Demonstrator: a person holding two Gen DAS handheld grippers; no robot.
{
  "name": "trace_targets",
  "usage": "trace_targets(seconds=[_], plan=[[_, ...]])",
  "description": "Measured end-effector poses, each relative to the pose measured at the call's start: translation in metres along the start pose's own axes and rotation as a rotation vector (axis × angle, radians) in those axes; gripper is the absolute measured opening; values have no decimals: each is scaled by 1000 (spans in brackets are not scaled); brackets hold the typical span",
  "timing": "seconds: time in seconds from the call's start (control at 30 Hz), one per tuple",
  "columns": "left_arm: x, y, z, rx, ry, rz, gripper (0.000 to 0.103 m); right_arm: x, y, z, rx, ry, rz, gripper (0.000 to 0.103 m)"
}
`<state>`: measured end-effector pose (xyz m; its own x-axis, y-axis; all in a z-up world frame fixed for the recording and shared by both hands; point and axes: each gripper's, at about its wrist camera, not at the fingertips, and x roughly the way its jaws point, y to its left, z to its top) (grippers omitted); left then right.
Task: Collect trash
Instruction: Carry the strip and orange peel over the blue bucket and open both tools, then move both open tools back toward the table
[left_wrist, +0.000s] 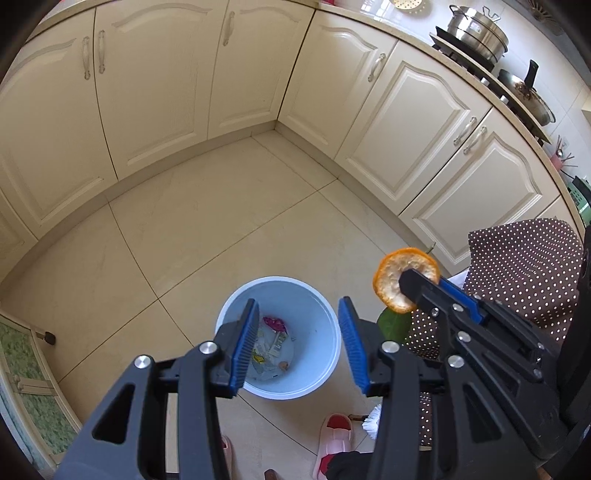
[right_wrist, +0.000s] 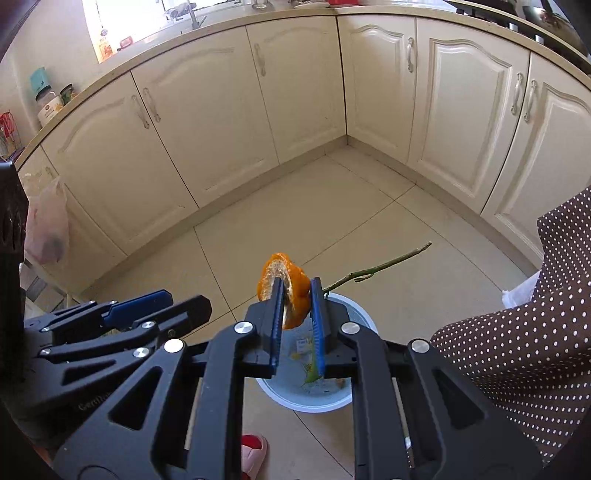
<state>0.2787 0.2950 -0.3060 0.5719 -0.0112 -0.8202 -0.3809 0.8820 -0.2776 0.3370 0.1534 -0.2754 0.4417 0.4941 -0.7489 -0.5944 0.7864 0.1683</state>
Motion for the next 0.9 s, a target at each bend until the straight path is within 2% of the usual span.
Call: trace_targets(seconds=[0.4,0.47,0.5,0.63,0.9], plan=[[-16,4,4,-1,-28,0,44,-10,6,9,0,-34,-4,17],[-22,2,5,5,-38,-1,44,-17,4,10,10,-45,-4,24],[-25,0,6,9,-44,1,44,-21,3,11,13,-55,-5,31],[-47,-12,7,27,-77,-1,44,-49,1,12,13,-105,-26,40],[-104,-57,1,105,-161,-35,47,-118,-4,11,13,-202,-68,42]])
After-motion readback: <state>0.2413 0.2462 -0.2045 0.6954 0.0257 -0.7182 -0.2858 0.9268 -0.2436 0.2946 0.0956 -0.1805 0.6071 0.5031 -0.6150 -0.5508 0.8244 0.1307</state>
